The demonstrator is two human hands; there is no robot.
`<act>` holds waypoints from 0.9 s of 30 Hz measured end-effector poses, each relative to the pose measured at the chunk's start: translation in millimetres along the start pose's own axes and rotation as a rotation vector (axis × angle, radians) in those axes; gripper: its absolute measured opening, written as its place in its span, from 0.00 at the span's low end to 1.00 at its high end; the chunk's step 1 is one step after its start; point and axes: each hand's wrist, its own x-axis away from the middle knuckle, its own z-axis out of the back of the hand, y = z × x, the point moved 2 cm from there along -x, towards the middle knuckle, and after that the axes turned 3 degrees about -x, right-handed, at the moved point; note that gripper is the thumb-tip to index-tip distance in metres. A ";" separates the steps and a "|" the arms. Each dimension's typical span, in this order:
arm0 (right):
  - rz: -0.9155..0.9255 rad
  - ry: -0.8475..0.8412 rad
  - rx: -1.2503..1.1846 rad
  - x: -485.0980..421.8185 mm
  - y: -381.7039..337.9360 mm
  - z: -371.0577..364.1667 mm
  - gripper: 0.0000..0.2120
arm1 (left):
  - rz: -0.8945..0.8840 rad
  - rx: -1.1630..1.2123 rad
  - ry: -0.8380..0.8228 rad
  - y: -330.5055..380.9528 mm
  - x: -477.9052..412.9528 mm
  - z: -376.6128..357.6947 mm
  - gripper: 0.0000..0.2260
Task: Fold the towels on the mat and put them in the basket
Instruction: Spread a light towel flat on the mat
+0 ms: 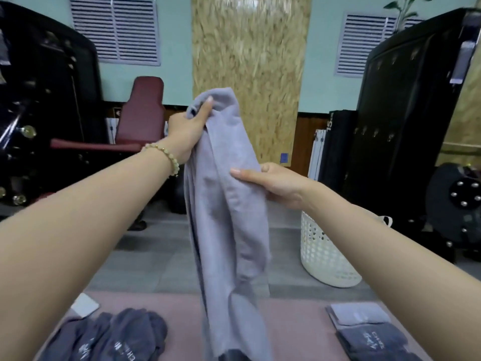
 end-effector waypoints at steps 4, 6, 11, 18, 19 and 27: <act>0.069 -0.051 -0.196 -21.6 -0.9 -25.5 0.09 | -0.007 -0.064 0.052 4.5 -21.6 31.5 0.19; 0.093 -0.045 -0.231 -28.2 -1.1 -32.3 0.09 | 0.001 -0.075 0.055 4.3 -26.9 34.9 0.22; 0.046 -0.016 -0.332 -29.9 25.5 -26.4 0.09 | 0.059 -0.116 -0.058 -39.1 -26.8 10.5 0.21; -0.259 0.063 -0.271 3.7 174.0 17.3 0.11 | 0.350 -0.216 -0.314 -208.3 35.6 -77.2 0.22; -0.310 0.084 -0.285 13.1 200.9 24.1 0.11 | 0.386 -0.233 -0.362 -232.7 49.4 -90.8 0.24; -0.662 0.246 -0.358 88.3 372.8 81.6 0.25 | 0.440 -0.215 -0.622 -386.5 151.9 -205.1 0.15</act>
